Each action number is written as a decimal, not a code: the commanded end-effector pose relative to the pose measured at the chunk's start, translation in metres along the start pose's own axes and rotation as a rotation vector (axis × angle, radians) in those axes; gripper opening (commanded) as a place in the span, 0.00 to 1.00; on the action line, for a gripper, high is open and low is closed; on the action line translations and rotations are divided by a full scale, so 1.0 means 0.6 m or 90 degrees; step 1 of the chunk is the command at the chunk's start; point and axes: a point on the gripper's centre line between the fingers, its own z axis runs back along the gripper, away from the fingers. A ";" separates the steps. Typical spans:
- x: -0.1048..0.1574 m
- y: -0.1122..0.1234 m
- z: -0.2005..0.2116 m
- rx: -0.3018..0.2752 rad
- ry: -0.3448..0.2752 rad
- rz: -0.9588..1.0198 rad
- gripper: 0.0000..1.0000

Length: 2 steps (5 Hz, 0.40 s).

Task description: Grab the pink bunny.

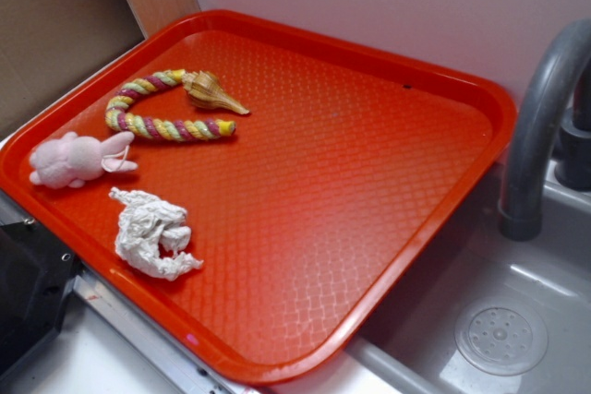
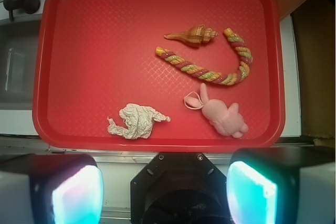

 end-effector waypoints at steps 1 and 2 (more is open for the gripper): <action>0.000 0.000 0.000 0.000 0.000 0.000 1.00; 0.014 0.032 -0.046 -0.023 -0.058 -0.109 1.00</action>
